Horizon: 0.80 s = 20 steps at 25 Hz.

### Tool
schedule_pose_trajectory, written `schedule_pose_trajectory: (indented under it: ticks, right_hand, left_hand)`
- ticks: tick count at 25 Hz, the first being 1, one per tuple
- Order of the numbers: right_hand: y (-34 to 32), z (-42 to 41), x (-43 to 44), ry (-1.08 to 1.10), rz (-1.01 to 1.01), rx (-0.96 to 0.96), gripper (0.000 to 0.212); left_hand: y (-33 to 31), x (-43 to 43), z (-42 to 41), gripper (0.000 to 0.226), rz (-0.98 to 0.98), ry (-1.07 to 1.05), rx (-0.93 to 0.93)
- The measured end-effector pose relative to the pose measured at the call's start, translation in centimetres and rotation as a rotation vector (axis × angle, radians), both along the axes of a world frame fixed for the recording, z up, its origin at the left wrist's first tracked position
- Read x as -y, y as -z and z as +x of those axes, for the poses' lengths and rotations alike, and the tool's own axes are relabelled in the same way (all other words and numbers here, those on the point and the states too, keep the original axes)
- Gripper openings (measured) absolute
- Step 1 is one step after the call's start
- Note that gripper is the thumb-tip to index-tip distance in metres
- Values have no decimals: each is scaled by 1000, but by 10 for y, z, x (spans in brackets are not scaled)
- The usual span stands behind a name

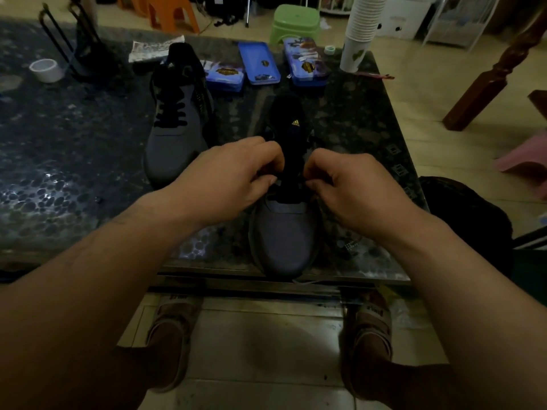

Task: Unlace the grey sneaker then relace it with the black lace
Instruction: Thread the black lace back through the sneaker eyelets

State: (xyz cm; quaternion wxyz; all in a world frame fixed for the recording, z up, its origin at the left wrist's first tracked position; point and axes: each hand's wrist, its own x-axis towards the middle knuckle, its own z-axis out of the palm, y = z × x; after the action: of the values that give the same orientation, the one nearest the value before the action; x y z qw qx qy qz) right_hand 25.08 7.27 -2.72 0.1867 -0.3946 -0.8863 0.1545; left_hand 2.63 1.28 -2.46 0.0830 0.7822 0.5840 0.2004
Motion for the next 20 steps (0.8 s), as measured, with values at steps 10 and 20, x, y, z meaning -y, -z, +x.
schedule_pose_trajectory:
  ticks: [10,20]
  right_hand:
    - [-3,-2,-2,-74,58,39,14]
    - [-2,-14,-1,-79,1,107,4]
  left_hand:
    - [-2,-7,-1,12,-31,34,-37]
    - [0,-11,4,16,-77,76,73]
